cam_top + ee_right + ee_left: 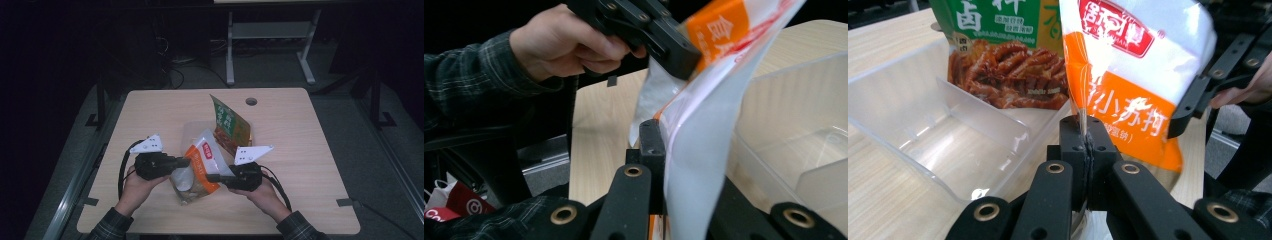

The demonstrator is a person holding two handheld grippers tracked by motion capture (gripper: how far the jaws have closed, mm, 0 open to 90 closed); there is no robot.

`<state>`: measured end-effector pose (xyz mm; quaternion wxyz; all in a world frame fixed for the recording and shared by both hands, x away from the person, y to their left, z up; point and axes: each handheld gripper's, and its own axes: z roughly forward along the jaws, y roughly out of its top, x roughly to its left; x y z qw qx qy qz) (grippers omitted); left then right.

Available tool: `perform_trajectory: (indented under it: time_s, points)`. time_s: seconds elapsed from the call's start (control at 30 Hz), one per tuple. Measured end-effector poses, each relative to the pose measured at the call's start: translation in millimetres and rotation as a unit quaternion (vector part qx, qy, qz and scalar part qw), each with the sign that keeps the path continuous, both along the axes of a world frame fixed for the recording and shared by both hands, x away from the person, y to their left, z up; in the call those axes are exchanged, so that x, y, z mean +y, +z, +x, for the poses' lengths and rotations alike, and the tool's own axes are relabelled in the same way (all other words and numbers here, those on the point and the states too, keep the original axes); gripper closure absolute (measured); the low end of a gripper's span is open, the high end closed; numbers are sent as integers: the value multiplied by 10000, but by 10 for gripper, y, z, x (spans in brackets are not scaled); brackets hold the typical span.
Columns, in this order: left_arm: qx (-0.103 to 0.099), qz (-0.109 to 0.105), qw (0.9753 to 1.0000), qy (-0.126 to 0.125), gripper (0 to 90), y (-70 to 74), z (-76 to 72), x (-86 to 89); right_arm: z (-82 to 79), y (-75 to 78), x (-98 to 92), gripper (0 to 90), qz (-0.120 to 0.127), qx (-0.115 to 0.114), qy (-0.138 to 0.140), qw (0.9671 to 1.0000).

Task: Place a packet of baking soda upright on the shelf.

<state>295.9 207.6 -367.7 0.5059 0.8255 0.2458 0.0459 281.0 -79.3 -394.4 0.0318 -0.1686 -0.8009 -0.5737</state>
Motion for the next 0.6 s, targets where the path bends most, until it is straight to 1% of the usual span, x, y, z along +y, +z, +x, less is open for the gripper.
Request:
perform_trajectory:
  time_s: [0.17,0.23,0.3,0.37,0.4,0.47,0.53,0.6]
  points:
    - [61,139,9998,-127,889,-66,0,-58,-17,25,3,900,2,-37,81,10000]
    - [88,106,9998,-136,884,-80,-3,-73,-19,36,-5,900,-19,-34,93,9999]
    - [90,121,9998,-135,871,-84,-1,-73,-18,44,-14,900,-31,-60,122,9999]
    - [94,157,9998,-96,827,-91,1,-67,-24,55,-20,900,-43,-72,132,9999]
    - [118,110,9998,-74,804,-100,3,-69,-25,63,-23,900,-37,-88,150,9998]
    - [129,126,9998,-69,769,-110,7,-72,-32,75,-24,900,-40,-120,173,9998]
    - [120,200,9997,-77,740,-120,8,-86,-42,83,-24,900,-64,-120,196,9997]
    - [84,262,9996,-25,683,-128,6,-94,-47,87,-24,900,-68,-99,231,9997]
